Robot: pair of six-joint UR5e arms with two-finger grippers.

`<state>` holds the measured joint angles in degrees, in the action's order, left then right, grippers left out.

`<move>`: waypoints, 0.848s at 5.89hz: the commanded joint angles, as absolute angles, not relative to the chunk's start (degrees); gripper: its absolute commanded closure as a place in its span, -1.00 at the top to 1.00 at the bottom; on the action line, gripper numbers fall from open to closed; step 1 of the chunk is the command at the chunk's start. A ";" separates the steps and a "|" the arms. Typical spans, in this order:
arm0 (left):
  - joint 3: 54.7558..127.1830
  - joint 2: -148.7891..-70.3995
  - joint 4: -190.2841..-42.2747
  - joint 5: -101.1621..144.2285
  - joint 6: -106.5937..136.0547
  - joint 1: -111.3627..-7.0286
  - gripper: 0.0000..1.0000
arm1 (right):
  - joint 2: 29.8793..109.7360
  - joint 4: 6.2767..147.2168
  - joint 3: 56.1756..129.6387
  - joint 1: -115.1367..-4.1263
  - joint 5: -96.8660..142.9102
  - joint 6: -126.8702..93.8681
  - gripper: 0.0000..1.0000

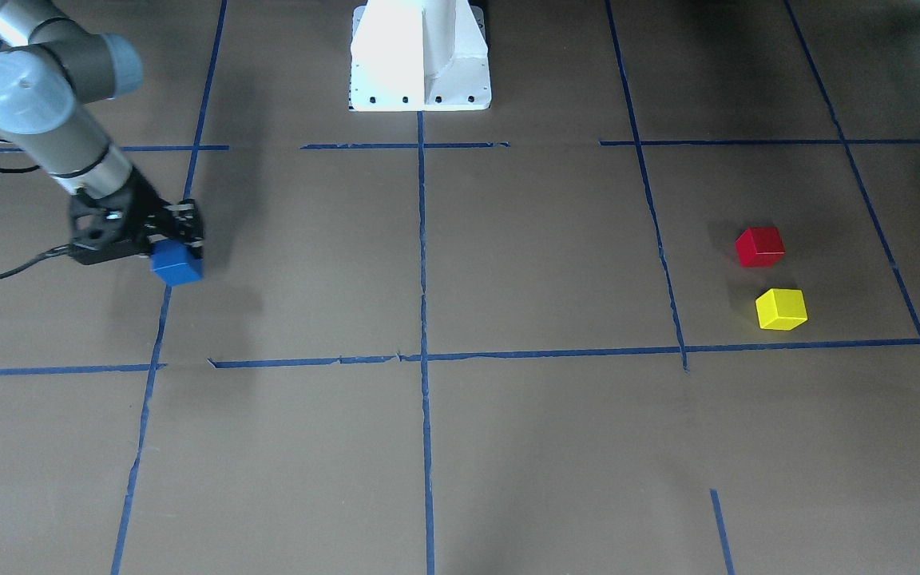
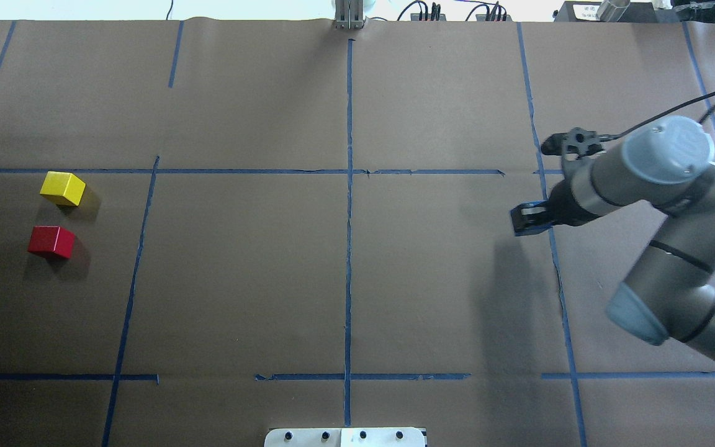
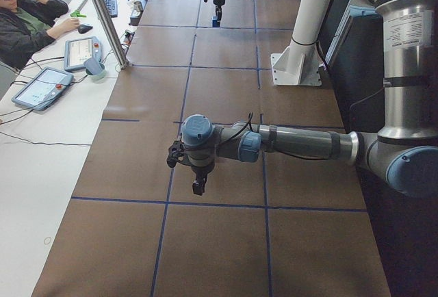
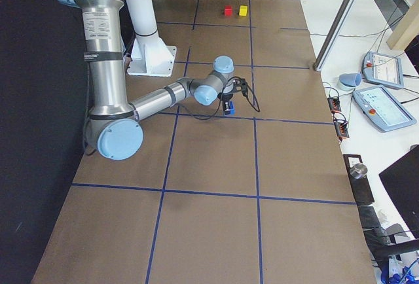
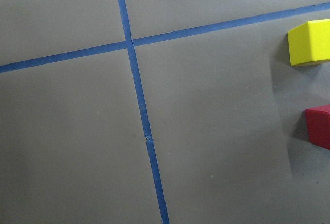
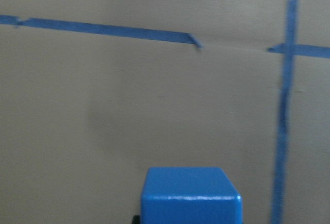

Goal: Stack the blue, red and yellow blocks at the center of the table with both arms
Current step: 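Carry the blue block with the right gripper to the table center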

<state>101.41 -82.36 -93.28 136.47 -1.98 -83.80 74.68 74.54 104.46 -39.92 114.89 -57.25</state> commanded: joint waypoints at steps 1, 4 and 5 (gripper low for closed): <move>101.34 -82.35 -93.34 136.41 -1.93 -83.76 1.00 | 56.77 89.42 100.23 -30.80 106.12 -69.11 -0.98; 101.43 -82.27 -93.25 136.49 -1.93 -83.76 1.00 | 41.06 89.30 82.99 -25.93 101.95 -76.64 -0.90; 101.69 -82.18 -93.25 136.58 -1.93 -83.85 1.00 | 41.05 89.21 82.27 -25.75 101.95 -76.55 -0.83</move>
<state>101.51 -82.26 -93.25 136.52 -1.93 -83.80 41.95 89.30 83.93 -26.13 102.07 -76.36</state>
